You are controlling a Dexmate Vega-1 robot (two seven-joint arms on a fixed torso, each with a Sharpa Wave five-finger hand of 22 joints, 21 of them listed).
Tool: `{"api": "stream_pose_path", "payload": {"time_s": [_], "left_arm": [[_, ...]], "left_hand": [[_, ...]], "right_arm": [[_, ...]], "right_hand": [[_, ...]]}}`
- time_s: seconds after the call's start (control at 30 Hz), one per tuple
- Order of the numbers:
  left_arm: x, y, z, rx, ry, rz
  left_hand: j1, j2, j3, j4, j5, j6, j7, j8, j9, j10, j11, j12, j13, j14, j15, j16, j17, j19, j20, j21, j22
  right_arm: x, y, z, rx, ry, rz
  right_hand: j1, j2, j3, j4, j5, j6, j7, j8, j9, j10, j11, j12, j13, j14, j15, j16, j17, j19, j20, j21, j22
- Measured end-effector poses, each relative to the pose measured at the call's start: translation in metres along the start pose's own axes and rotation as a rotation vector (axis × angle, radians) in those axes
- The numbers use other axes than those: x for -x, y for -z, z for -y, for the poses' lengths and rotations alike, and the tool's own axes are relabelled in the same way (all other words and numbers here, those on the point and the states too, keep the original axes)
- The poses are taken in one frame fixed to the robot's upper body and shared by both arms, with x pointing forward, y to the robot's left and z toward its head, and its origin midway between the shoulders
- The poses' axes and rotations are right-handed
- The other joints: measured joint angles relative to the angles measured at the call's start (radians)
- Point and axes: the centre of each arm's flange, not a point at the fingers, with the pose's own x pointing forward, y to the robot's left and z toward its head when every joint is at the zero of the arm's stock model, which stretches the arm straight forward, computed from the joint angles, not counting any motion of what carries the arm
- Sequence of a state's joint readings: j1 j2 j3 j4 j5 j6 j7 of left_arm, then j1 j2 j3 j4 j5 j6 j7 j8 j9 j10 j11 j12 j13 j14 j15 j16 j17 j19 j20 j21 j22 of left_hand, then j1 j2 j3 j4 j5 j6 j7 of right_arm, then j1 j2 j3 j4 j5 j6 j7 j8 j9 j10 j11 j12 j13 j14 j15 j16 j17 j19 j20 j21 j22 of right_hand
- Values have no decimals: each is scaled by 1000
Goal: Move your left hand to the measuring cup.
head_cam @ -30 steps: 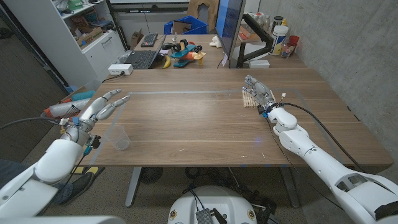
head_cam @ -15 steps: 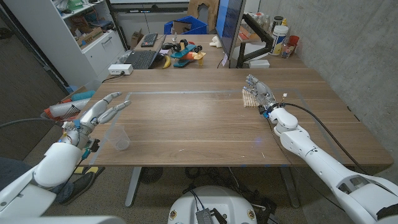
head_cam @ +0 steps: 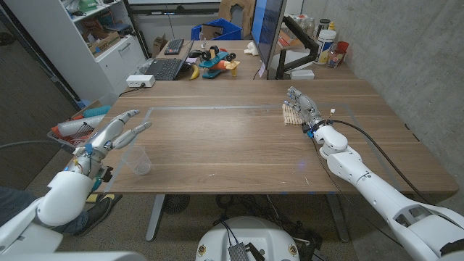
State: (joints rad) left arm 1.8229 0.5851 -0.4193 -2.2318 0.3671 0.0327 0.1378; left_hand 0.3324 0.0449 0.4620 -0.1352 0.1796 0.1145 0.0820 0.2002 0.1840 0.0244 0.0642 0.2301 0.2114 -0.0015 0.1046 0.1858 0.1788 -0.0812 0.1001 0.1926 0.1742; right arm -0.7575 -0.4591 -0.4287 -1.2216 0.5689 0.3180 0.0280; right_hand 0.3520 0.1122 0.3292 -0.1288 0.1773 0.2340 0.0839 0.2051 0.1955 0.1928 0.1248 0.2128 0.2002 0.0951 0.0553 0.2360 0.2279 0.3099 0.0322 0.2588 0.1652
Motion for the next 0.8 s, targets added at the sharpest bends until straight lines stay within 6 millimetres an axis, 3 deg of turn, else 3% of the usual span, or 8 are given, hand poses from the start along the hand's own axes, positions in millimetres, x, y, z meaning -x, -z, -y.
{"api": "stream_pose_path", "payload": {"time_s": [0.8], "left_arm": [[-4, -4, 16, -146, -13, -18]], "left_hand": [[11, 3, -3, -3, 0, 13, -13, 0, 0, 9, -9, 0, 0, 5, -5, 0, 0, -3, -11, 0, 0]], "right_arm": [[-2, -1, 4, 1, -9, -2]], "right_hand": [[0, 0, -6, 2, 0, 0, 0, 0, 0, 0, 0, 0, 0, 0, 0, -8, 0, 0, 0, -7, 0]]}}
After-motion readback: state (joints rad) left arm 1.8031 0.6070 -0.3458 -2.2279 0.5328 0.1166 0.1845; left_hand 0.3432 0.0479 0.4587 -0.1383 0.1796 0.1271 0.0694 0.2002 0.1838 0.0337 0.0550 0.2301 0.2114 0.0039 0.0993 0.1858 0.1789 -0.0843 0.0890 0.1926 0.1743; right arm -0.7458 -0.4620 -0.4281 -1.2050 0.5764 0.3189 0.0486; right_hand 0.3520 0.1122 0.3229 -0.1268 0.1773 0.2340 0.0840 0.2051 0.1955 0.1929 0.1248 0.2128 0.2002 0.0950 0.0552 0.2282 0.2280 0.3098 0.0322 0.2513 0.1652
